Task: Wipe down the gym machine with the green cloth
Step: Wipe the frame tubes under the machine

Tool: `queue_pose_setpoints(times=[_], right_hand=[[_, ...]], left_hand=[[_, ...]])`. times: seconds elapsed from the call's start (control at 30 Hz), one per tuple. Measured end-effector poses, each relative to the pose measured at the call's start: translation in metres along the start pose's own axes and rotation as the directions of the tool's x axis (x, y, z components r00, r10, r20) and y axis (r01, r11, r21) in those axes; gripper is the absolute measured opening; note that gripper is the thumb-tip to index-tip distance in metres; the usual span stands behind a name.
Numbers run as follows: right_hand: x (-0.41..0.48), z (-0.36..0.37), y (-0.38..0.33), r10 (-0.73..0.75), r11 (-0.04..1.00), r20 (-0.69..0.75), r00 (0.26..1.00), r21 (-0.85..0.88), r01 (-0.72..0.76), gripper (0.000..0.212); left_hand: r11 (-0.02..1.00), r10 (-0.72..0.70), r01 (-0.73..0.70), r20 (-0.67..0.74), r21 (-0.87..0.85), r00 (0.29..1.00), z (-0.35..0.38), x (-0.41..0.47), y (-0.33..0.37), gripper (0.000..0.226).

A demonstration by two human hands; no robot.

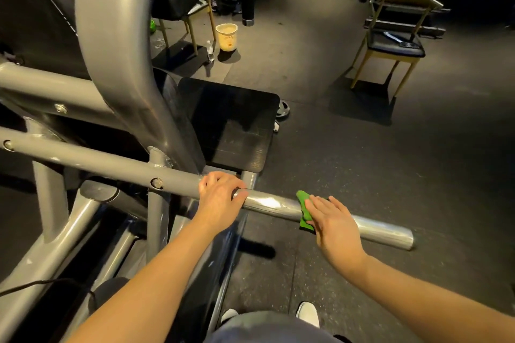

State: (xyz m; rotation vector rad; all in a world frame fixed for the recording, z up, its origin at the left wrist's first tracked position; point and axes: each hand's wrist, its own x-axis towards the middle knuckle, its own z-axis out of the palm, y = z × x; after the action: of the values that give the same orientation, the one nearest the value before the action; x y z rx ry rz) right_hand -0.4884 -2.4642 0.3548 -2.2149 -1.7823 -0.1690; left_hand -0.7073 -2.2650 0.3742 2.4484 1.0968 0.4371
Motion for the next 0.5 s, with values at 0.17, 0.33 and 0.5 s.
queue_pose_setpoints(times=[0.17, 0.33, 0.5], right_hand=[[0.039, 0.001, -0.058, 0.036, 0.989, 0.055, 0.998, 0.14, -0.044, 0.035], [0.049, -0.004, -0.069, 0.116, 0.927, 0.092, 0.989, 0.349, -0.141, 0.015], [0.012, -0.006, -0.018, 0.246, 0.913, 0.085, 0.965, 0.313, -0.261, 0.024]], left_hand=[[0.999, -0.041, 0.041, 0.003, -0.006, 0.999, 0.001, 0.0, 0.004, 0.01], [0.996, -0.086, 0.086, -0.011, 0.011, 0.996, 0.003, 0.006, 0.005, 0.004], [0.998, -0.061, 0.062, -0.05, 0.01, 0.997, 0.005, 0.004, 0.007, 0.007]])
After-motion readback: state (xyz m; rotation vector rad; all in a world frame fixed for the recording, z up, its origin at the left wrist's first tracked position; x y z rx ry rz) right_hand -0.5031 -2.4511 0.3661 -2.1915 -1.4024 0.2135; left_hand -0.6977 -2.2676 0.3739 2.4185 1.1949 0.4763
